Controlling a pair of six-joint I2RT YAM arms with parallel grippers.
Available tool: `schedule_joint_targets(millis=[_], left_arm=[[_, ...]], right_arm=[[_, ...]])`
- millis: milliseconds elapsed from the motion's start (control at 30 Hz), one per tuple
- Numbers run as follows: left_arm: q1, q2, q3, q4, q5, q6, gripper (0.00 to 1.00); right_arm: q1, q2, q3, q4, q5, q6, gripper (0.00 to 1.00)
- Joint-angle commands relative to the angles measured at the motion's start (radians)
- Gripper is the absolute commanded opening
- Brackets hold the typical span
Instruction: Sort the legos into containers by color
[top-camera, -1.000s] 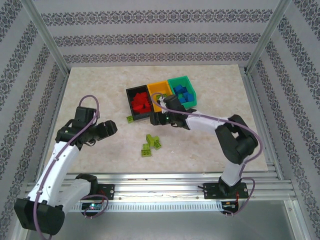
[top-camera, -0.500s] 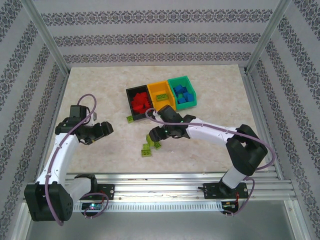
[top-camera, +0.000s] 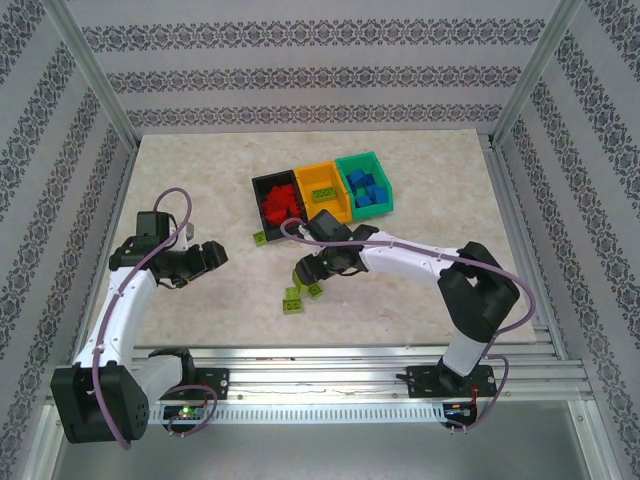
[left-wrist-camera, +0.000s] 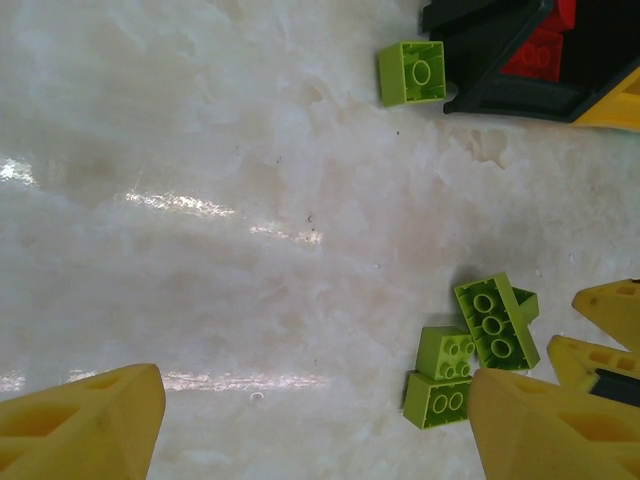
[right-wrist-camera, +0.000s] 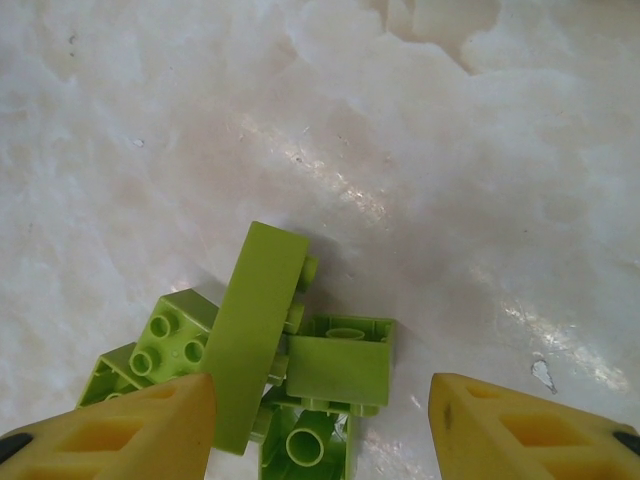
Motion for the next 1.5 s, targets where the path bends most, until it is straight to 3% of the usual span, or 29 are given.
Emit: schedule_joint_targets(millis=[0,300,700,1000,1333,1467], left_arm=[[0.015,0.003,-0.01,0.031,0.031,0.023,0.79],[0.023,-0.002,-0.014,0.04,0.029,0.021,0.79],[0.04,0.003,-0.019,0.049,0.05,0.022,0.79],[0.042,0.004,-0.021,0.053,0.051,0.021,0.79],[0.043,0.005,-0.023,0.054,0.052,0.019,0.79],[0.044,0.004,-0.025,0.056,0.052,0.017,0.79]], right_arm=[[0.015,0.044,0.045,-0.017,-0.012,0.009,0.59],[0.054,0.139,0.126,-0.038,-0.018,0.015,0.58],[0.095,0.158,0.142,-0.054,-0.038,0.038,0.58],[0.135,0.127,0.168,-0.107,0.022,0.029,0.58],[0.135,0.224,0.218,-0.177,0.105,0.009,0.58],[0.136,0.253,0.228,-0.17,0.09,0.014,0.52]])
